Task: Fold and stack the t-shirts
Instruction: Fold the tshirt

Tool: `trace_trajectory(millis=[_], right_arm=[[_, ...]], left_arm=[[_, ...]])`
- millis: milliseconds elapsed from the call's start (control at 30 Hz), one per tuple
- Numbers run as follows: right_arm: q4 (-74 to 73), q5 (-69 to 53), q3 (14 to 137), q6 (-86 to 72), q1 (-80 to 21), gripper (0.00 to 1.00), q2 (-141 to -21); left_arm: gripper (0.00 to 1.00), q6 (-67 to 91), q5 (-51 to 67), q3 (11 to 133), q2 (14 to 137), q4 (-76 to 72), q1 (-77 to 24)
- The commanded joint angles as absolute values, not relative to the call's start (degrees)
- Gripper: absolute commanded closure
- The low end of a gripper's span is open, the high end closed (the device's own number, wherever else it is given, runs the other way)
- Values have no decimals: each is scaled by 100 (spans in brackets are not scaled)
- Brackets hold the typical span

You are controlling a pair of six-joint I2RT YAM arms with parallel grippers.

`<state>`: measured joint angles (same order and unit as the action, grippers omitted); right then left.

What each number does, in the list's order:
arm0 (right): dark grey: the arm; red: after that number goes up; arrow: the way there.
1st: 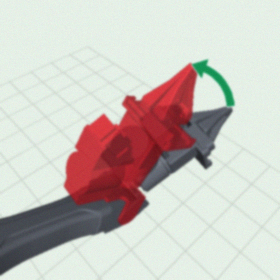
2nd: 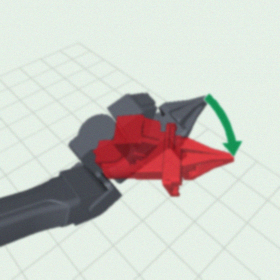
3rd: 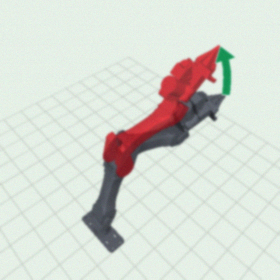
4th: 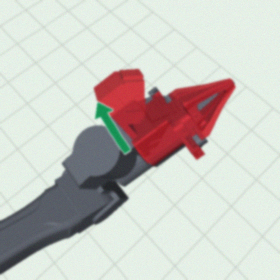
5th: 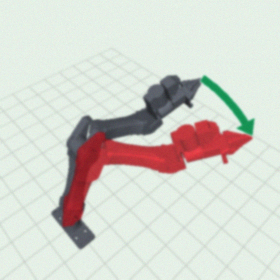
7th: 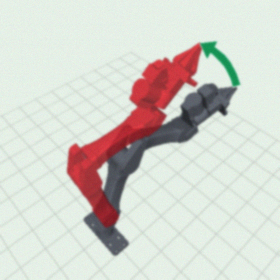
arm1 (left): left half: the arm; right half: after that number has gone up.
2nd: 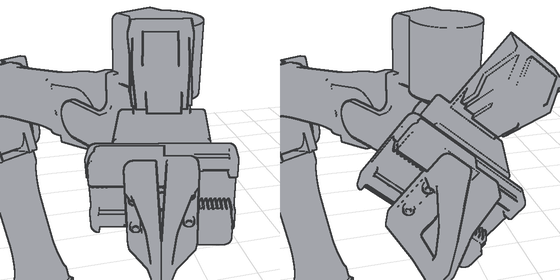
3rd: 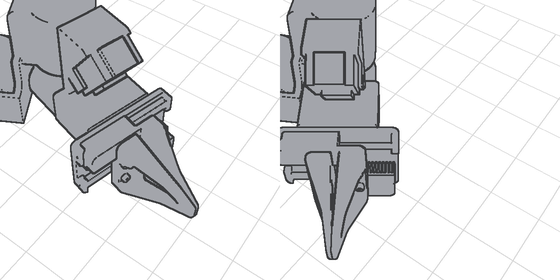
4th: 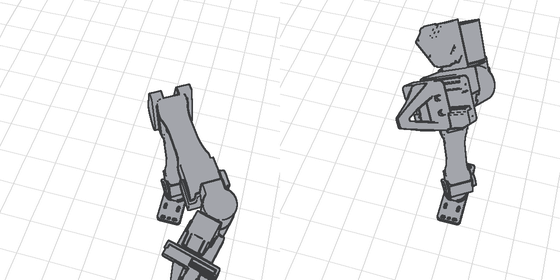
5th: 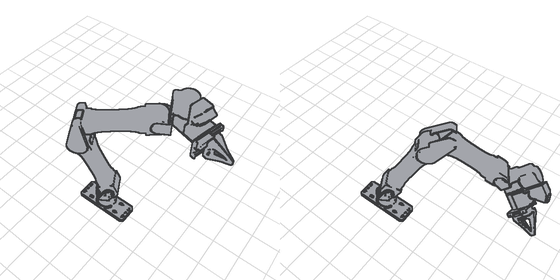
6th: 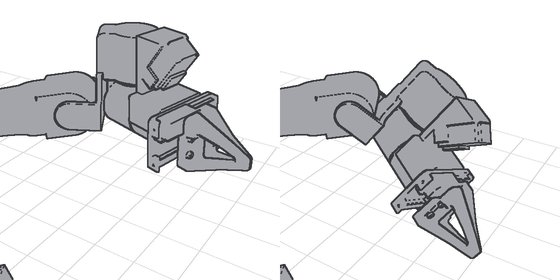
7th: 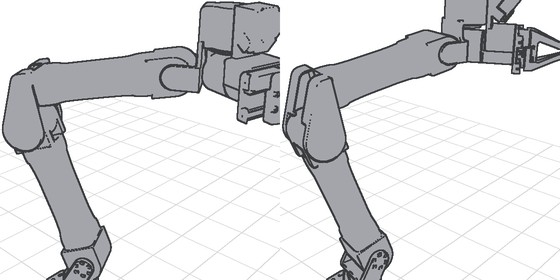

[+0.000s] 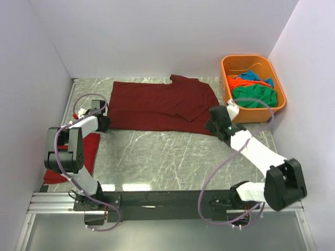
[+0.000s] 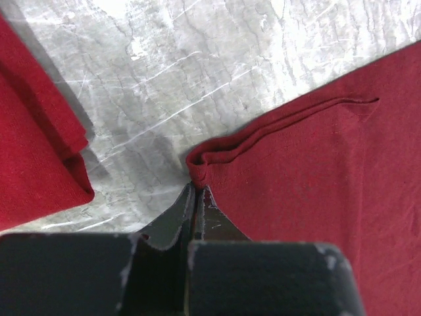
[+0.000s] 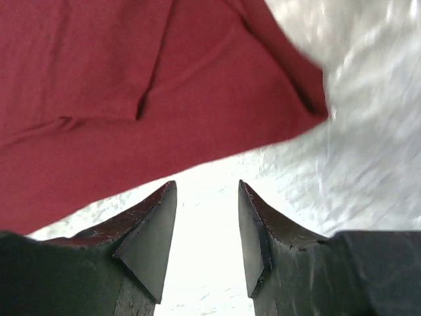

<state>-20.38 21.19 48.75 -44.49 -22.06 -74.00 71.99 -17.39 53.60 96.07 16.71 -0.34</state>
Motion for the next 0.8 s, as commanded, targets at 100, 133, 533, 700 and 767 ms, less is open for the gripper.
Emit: trace_trajectory(millis=[100,133,533,700,767], right_arm=[[-1091,1987,3711,-6170,-1918,48,-6593],[-1020,1882,3613,-6205,-1759,48,-6566],[351,351,2953,-5819,-141,47,-6996],[369,308,3006,-5766,-26,47,-7189],[352,290,3023,-5731,-35,47,-7268]], left_arm=[[99,7110,-1714,5353,9360,1450,-18],[99,7110,-1696,5344,9343,1433,-18],[99,7119,-1538,5344,9475,1292,-18],[99,7110,-1556,5344,9501,1283,-18],[99,7119,-1529,5352,9518,1283,-18]])
